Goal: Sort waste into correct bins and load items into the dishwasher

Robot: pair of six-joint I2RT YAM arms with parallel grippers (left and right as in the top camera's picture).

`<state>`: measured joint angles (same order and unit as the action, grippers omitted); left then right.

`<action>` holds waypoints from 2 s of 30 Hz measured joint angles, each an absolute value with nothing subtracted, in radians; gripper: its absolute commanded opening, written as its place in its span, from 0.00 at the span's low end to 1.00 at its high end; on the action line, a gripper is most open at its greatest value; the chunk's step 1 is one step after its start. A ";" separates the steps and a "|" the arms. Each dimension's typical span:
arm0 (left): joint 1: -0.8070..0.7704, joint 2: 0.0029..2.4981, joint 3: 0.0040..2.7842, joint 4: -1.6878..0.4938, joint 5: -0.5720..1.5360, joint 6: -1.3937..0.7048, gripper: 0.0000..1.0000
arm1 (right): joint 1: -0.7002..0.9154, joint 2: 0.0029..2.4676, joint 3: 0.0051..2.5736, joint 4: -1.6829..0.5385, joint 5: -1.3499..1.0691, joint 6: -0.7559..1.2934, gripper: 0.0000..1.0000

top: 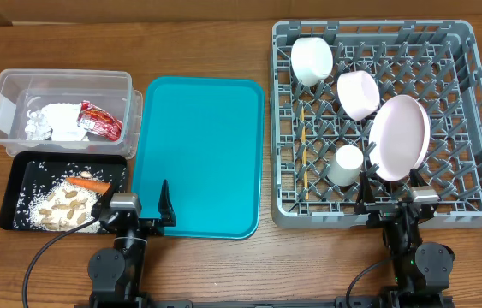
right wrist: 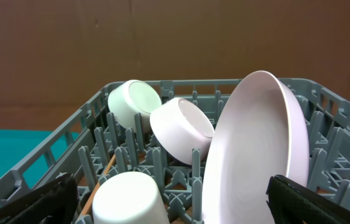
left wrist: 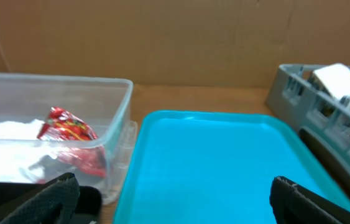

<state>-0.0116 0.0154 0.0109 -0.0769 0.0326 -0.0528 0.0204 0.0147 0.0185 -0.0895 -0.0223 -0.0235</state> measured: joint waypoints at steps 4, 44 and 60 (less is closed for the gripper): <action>0.006 0.015 0.011 -0.077 0.028 0.001 1.00 | 0.020 0.015 0.019 -0.089 -0.023 -0.023 1.00; 0.007 0.015 0.011 -0.077 0.025 0.030 1.00 | 0.020 0.015 0.019 -0.089 -0.023 -0.023 1.00; 0.007 0.015 0.011 -0.077 0.025 0.030 1.00 | 0.020 0.015 0.019 -0.089 -0.023 -0.023 1.00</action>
